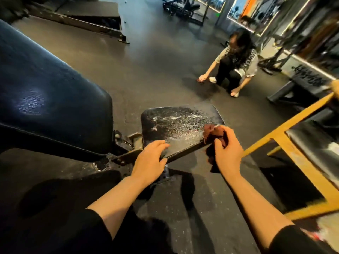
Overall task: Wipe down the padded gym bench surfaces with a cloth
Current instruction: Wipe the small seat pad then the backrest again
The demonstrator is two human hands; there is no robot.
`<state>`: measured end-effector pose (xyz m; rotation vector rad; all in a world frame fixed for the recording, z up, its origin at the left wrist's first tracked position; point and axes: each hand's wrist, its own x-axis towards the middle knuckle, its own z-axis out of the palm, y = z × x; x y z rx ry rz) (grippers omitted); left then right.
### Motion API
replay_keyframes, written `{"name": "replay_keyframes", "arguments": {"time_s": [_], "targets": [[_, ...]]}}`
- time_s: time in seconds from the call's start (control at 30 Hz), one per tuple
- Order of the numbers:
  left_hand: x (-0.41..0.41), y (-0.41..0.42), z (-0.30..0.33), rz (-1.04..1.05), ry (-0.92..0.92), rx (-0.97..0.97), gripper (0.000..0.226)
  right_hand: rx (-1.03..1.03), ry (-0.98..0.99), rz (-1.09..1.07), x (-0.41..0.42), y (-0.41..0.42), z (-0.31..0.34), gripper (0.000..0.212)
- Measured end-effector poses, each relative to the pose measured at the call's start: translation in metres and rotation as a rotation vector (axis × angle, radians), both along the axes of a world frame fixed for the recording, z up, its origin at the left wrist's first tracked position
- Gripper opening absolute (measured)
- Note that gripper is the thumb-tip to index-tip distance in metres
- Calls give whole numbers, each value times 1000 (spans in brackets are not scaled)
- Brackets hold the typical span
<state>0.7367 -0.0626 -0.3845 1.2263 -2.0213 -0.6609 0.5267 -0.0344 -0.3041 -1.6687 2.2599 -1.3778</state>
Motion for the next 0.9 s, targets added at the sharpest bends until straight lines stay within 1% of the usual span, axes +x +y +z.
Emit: {"name": "replay_keyframes", "arguments": {"time_s": [0.07, 0.1, 0.17, 0.2, 0.3, 0.4, 0.47, 0.5, 0.53, 0.6, 0.7, 0.77, 0.83, 0.9], "targets": [[-15, -5, -7, -36, -82, -70, 55, 12, 156, -48, -21, -23, 2, 44], [-23, -7, -9, -54, -129, -98, 59, 87, 256, -43, -30, -36, -1, 43], [-35, -13, -12, -69, -229, -116, 67, 298, 473, -3, -40, -54, -16, 38], [-40, -15, -14, -62, -253, -129, 69, 346, 551, 29, -43, -60, -25, 37], [-48, -21, -20, -6, -233, -174, 70, 337, 659, 123, -48, -67, -33, 35], [-51, -26, -23, 43, -239, -181, 75, 355, 853, 256, -69, -81, -18, 33], [-50, -28, -24, 60, -230, -185, 77, 410, 860, 243, -74, -108, -8, 34], [-49, -28, -24, 67, -231, -184, 77, 424, 830, 224, -70, -117, -7, 36], [-48, -29, -24, 72, -227, -183, 76, 423, 796, 213, -62, -120, -10, 38], [-46, -30, -26, 76, -224, -178, 69, 353, 771, 247, -46, -104, -28, 33], [-37, -33, -26, 98, -232, -154, 65, 298, 857, 320, -34, -72, -41, 28], [-31, -35, -25, 129, -224, -108, 63, 296, 907, 296, -37, -92, -32, 24], [-27, -35, -24, 160, -218, -76, 59, 351, 891, 211, -40, -128, -26, 33], [-27, -34, -23, 182, -222, -67, 59, 501, 786, 156, -39, -154, -22, 44]]}}
